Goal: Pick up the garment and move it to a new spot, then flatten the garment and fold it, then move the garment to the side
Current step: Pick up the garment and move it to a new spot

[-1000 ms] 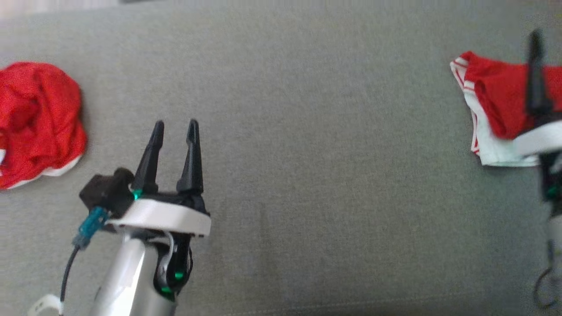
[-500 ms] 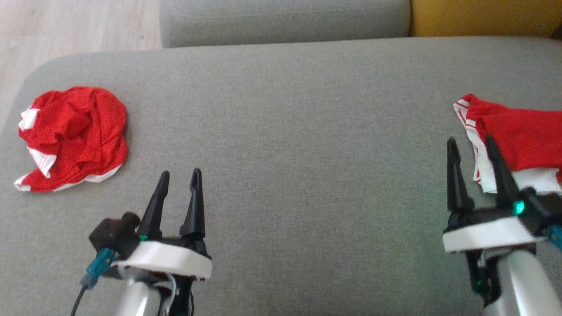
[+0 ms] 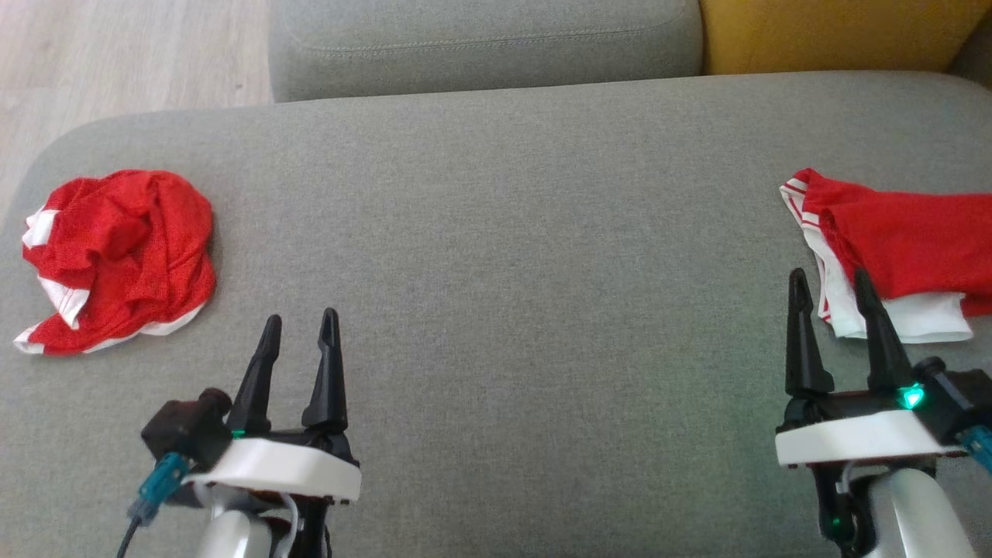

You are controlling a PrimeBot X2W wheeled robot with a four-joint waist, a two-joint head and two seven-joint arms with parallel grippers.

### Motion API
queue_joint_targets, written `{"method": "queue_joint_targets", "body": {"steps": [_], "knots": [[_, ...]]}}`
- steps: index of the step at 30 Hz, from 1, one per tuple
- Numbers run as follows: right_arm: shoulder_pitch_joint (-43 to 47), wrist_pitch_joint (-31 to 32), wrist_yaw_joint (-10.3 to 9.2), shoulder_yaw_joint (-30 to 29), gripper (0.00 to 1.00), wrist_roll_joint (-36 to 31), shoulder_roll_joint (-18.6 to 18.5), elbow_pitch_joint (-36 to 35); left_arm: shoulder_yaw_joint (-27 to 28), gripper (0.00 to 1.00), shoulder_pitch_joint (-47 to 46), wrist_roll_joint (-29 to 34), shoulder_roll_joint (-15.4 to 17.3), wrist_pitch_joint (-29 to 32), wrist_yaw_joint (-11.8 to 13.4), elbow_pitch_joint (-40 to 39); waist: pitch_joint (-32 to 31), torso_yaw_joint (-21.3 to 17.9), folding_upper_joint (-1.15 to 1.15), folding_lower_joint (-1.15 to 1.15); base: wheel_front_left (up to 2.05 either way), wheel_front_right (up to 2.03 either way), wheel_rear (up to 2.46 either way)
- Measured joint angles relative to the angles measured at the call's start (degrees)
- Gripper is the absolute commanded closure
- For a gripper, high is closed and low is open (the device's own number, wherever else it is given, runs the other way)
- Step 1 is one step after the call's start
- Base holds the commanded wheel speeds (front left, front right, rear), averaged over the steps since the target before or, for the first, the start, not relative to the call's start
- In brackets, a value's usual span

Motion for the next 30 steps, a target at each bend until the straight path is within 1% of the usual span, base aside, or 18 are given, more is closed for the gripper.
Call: {"method": "queue_joint_targets", "body": {"steps": [7, 14, 18, 24, 30], "knots": [[0.0, 0.0, 0.00, 0.4, 0.00, -0.2, 0.1, 0.1, 0.2, 0.00, 0.0, -0.4, 0.0, 0.0, -0.1, 0.1, -0.4, 1.2, 0.00, 0.00, 0.00, 0.00, 0.00], [0.7, 0.0, 0.00, 3.7, 0.00, -0.2, -0.4, 1.2, 0.4, 0.00, 0.0, -0.9, 0.0, 0.0, 0.1, 0.0, -0.9, 4.9, 0.00, 0.00, 0.00, 0.00, 0.00], [0.7, 0.0, 0.00, 5.8, 0.00, 0.0, -1.5, 1.8, 1.6, 0.00, 0.0, -1.3, 0.0, 0.0, 0.5, -0.5, -0.9, 8.2, 0.00, 0.00, 0.00, 0.00, 0.00], [0.2, 0.0, 0.00, 9.3, 0.00, 0.6, -3.3, 2.6, 2.7, 0.00, 0.0, -1.8, 0.0, 0.0, 1.0, -1.2, -0.2, 14.1, 0.00, 0.00, 0.00, 0.00, 0.00], [-1.1, 0.0, 0.00, 11.0, 0.00, 1.1, -4.5, 3.4, 3.5, 0.00, 0.0, -1.8, 0.0, 0.0, 1.0, -1.9, 0.6, 20.5, 0.00, 0.00, 0.00, 0.00, 0.00]]}}
